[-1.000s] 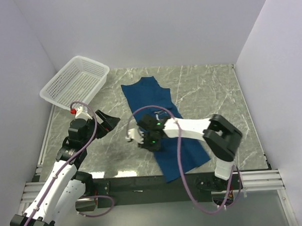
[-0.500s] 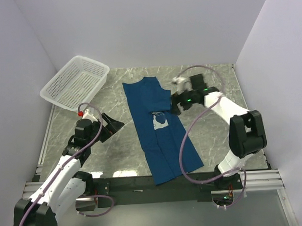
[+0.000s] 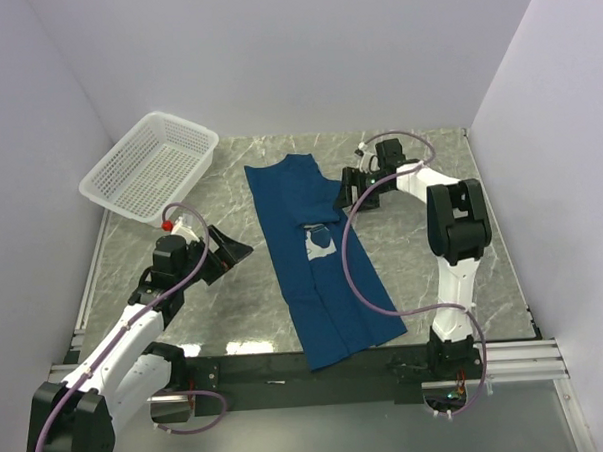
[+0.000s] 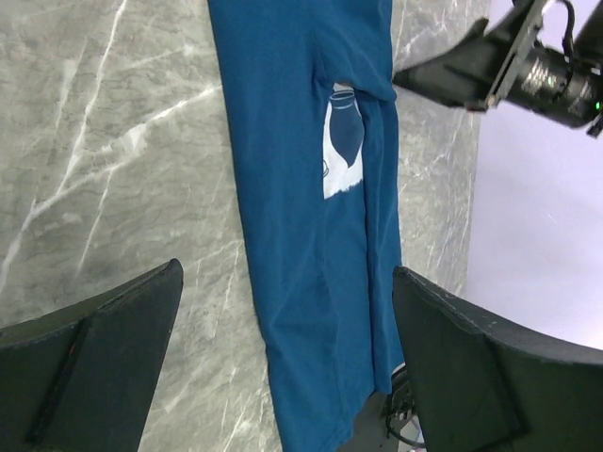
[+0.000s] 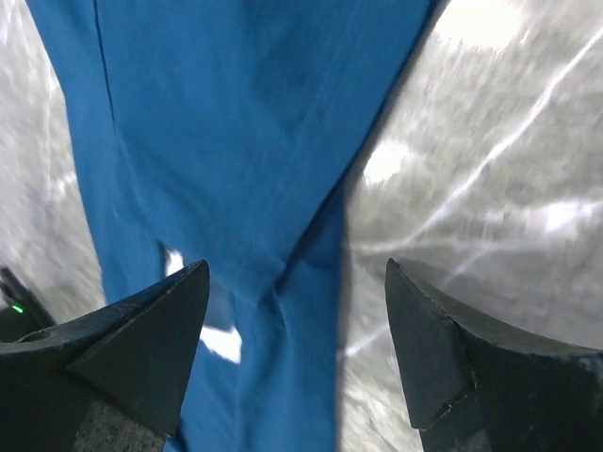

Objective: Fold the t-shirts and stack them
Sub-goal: Fold the tshirt

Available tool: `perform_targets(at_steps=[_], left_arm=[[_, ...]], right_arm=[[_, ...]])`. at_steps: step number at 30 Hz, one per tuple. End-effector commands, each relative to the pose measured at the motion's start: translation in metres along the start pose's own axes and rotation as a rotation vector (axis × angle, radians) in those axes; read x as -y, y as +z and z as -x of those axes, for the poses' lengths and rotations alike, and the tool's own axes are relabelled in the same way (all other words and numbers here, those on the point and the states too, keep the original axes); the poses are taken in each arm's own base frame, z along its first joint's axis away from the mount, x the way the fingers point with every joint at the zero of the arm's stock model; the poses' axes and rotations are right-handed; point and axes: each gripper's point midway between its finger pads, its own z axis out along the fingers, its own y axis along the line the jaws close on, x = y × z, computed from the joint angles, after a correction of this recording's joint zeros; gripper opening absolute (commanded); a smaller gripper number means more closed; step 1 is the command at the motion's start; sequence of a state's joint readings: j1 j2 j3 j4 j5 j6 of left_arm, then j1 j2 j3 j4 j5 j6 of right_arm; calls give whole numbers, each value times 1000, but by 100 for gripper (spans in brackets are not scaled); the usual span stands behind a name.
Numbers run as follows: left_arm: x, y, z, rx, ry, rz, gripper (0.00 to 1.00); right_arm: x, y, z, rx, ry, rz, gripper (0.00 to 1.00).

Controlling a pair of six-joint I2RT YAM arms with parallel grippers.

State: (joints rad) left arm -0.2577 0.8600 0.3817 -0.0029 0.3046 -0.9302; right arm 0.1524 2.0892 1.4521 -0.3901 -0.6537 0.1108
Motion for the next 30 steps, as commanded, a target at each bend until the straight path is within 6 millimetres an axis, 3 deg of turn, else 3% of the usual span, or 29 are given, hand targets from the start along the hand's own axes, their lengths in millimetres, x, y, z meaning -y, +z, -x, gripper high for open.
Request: perform_targets(at_steps=[1,8,14,17,23,26,30], left_arm=[[20,-2,9,25,21,-73,98],[21,-2,9,23,12,-76,98],[23,-3,11,25,15,-78,98],[23,-3,10,21,10,-81,98],[25,-3,11,21,11,-84,98],[24,-4,11,19,17,-79,98],[24,-2,11,19,18,-78,98]], right_arm=[[-4,2,27,42,77,-19,81],[-6,31,17,-63,197,50,70],[-6,40,7,-106,244,63,56],[-8,41,6,-118,262,77,39],[-7,38,11,-105,283,86,13],[1,31,20,-62,287,67,9],[28,13,31,1,321,24,4]])
